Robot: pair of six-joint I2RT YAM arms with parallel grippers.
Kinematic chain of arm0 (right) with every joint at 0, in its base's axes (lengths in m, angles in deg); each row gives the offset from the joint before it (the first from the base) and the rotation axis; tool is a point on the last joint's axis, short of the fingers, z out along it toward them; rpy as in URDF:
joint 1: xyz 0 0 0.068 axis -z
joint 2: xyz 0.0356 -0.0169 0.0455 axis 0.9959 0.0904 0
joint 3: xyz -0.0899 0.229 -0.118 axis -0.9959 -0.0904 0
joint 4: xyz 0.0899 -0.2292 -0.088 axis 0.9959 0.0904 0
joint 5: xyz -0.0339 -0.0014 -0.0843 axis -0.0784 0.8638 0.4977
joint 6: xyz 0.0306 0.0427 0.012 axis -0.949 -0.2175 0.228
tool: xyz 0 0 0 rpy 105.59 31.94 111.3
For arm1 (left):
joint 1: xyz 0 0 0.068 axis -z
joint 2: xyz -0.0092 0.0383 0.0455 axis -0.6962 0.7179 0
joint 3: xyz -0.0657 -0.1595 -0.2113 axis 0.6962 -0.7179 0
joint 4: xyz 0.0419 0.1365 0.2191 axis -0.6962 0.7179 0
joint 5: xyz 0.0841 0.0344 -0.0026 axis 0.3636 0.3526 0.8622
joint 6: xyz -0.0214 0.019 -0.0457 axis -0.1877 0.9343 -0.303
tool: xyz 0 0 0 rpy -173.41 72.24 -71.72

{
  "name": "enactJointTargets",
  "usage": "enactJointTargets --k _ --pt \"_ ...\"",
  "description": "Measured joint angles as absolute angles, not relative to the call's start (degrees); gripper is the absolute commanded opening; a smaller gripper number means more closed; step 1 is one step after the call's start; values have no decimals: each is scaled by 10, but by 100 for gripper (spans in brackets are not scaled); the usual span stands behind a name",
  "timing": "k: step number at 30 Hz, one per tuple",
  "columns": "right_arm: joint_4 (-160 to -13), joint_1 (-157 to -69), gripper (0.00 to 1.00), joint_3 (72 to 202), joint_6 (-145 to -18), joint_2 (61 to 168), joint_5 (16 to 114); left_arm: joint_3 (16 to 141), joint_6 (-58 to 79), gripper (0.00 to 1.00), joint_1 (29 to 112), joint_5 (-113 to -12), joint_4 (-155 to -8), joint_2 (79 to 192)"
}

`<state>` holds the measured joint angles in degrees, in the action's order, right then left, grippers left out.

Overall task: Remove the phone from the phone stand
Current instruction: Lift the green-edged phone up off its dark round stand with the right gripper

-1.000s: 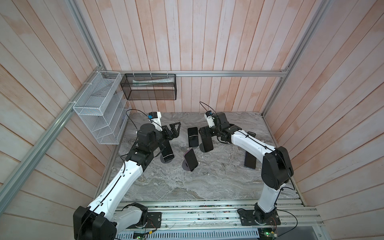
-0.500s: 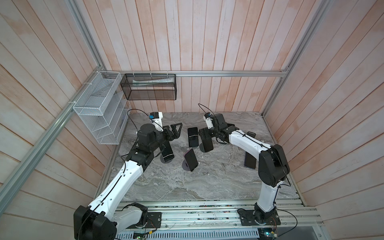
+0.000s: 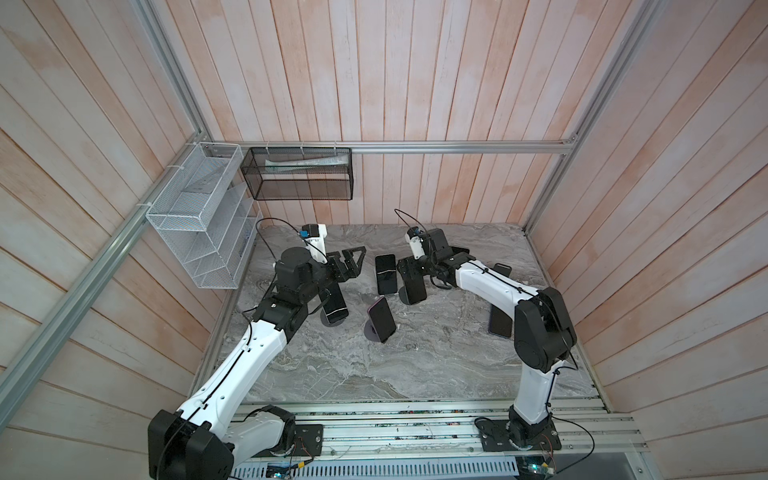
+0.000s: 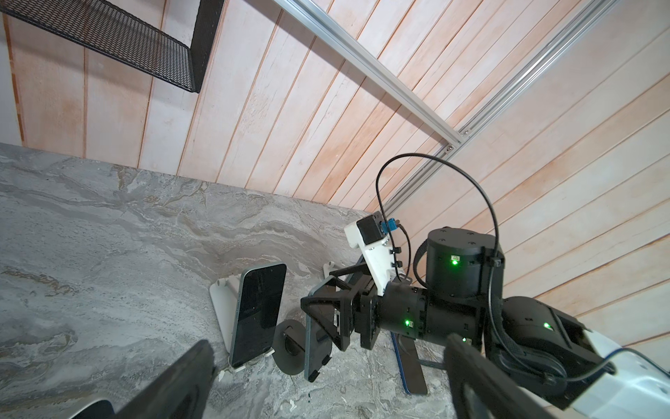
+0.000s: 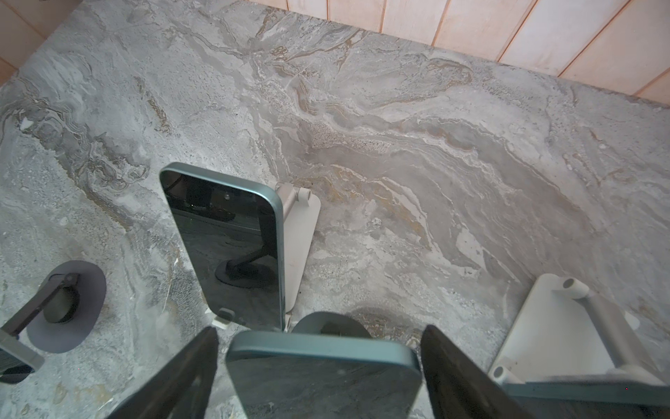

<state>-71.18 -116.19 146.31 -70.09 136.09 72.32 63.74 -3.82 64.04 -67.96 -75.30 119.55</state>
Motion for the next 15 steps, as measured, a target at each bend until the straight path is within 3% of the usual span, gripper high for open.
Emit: enactJointTargets --k 15 --pt "-724 -1163 84 1463 -703 1366 728 637 -38 100 640 -681 -753 1196"
